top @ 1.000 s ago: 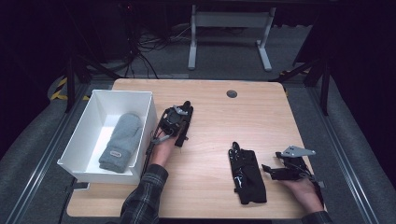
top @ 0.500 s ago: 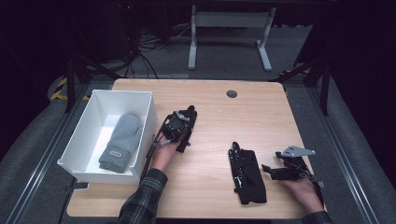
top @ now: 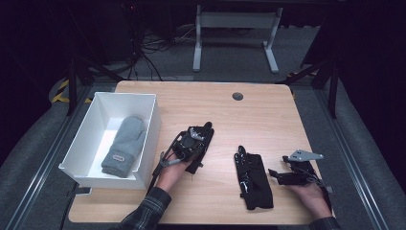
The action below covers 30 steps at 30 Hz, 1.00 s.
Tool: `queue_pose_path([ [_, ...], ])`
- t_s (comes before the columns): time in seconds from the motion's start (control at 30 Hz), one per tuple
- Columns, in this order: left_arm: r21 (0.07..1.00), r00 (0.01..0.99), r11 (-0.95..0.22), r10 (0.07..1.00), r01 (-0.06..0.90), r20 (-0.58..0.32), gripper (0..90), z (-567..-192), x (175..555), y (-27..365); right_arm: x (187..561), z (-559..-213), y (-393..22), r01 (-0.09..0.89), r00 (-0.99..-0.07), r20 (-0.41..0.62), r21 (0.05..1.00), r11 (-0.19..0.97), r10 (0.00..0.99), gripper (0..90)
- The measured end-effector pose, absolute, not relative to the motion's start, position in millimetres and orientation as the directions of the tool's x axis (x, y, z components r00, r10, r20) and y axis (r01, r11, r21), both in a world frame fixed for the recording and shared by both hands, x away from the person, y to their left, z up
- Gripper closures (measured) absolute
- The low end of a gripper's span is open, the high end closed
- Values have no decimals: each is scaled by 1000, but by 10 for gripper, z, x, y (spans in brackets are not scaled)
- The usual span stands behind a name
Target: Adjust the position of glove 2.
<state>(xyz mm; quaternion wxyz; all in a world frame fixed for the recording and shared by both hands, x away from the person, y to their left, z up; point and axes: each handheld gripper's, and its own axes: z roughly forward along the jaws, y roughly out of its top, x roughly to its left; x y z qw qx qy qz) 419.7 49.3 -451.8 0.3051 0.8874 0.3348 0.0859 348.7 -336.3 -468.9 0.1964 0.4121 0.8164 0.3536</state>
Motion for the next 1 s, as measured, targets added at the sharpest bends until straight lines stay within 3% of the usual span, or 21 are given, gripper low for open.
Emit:
queue_pose_path([
  [0.4,595,808,-598,567,537,-159,900,-4533,3893,429,3483,-4690,-3362,535,-581,-29,739,409,813,172],
  [0.8,605,845,-617,498,504,-196,898,-4552,3627,250,3483,-4690,-3362,536,-581,-28,739,408,813,171],
  [1.0,622,846,-607,500,494,-184,815,-4464,3618,331,3484,-4690,-3363,535,-581,-28,739,408,813,171],
])
